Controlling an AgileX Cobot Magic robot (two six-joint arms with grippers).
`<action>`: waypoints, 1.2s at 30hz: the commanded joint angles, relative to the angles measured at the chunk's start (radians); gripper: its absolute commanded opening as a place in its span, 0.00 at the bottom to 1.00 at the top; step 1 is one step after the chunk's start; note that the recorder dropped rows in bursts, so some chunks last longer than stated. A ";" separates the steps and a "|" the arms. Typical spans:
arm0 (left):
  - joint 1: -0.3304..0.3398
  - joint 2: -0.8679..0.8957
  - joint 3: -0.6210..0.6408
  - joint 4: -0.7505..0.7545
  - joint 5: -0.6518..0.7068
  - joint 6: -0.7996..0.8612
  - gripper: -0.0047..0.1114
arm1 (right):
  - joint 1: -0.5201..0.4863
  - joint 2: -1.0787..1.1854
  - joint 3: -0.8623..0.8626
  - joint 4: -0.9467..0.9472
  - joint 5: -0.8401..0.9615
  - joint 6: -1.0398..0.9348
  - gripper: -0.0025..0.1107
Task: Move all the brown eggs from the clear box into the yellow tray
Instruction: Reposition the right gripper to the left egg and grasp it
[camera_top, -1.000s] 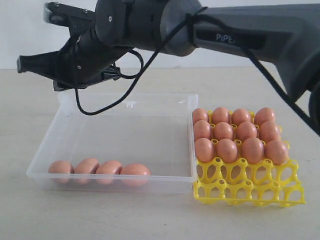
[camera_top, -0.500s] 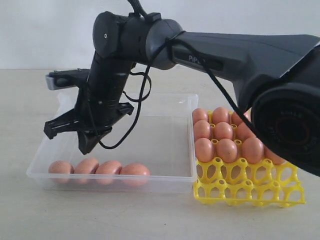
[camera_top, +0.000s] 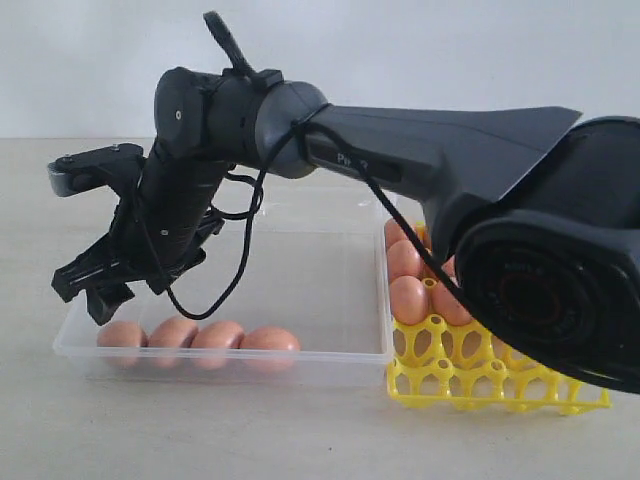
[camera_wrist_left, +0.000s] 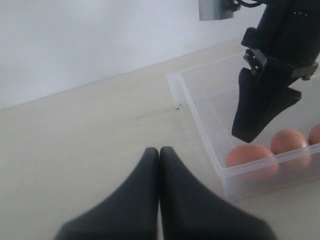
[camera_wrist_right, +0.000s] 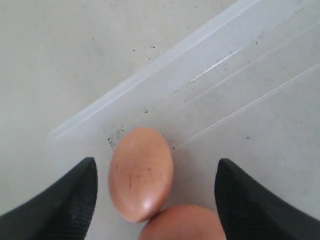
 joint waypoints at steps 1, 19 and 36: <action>0.001 -0.002 -0.001 -0.008 -0.008 0.000 0.00 | 0.002 0.028 -0.006 -0.007 -0.027 0.004 0.57; 0.001 -0.002 -0.001 -0.008 -0.008 0.000 0.00 | 0.000 0.097 -0.006 -0.111 0.003 0.003 0.39; 0.001 -0.002 -0.001 -0.008 -0.008 0.000 0.00 | 0.000 -0.102 -0.006 -0.125 -0.152 0.135 0.02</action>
